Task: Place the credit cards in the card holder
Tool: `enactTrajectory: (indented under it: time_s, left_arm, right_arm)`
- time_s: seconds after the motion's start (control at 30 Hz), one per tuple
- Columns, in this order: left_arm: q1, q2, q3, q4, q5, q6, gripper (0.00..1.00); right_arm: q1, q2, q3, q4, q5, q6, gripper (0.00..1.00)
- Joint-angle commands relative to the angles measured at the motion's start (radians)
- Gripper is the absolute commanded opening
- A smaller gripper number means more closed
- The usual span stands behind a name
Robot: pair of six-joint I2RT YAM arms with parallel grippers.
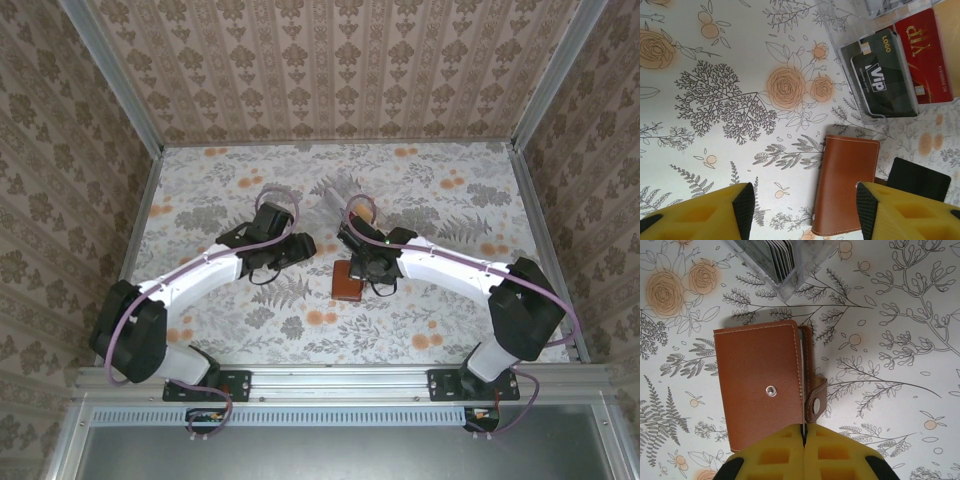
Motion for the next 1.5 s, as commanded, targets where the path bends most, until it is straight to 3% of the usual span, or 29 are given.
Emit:
enactTrajectory:
  time_s: [0.0, 0.3, 0.7, 1.3, 1.47]
  left_arm:
    - [-0.024, 0.031, 0.059, -0.057, -0.036, 0.051, 0.59]
    - [-0.122, 0.157, 0.211, -0.194, -0.096, 0.149, 0.73]
    - [-0.255, 0.424, 0.481, -0.407, -0.179, 0.238, 1.00]
    - [-0.303, 0.601, 0.585, -0.430, -0.172, 0.239, 1.00]
    - [-0.307, 0.632, 0.605, -0.486, -0.238, 0.221, 1.00]
  right_arm:
    - [-0.028, -0.049, -0.041, -0.017, 0.011, -0.026, 0.00]
    - [-0.170, -0.114, -0.208, 0.138, -0.183, -0.069, 0.00]
    - [-0.242, -0.133, -0.329, 0.217, -0.228, -0.102, 0.00]
    - [-0.273, -0.139, -0.392, 0.267, -0.245, -0.107, 0.00]
    - [-0.275, -0.144, -0.401, 0.261, -0.233, -0.106, 0.00]
